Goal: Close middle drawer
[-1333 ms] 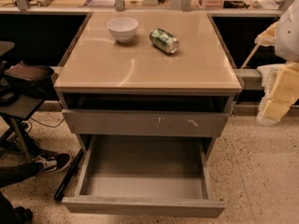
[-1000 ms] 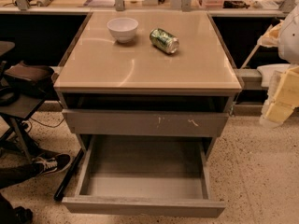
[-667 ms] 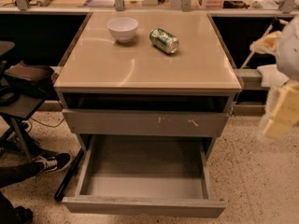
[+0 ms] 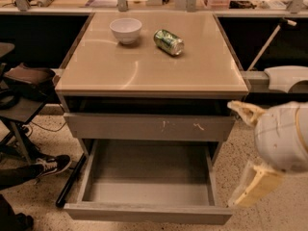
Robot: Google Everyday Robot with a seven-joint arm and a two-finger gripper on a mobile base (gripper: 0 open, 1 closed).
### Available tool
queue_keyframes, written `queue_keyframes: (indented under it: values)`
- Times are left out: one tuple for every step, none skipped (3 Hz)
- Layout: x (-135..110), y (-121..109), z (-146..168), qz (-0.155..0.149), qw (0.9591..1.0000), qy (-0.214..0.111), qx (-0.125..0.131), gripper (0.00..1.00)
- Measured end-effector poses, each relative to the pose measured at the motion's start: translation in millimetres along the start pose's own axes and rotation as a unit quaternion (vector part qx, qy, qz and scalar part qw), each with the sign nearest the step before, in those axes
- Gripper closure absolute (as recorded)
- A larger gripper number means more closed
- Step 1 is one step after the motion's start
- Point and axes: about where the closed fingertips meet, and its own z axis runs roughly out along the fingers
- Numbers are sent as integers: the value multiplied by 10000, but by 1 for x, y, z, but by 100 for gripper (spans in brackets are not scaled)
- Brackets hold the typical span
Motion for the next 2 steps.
queue_keyframes:
  values:
    - [24, 44, 73, 316, 9989, -309, -130, 0]
    - [77, 99, 161, 843, 9946, -201, -573, 0]
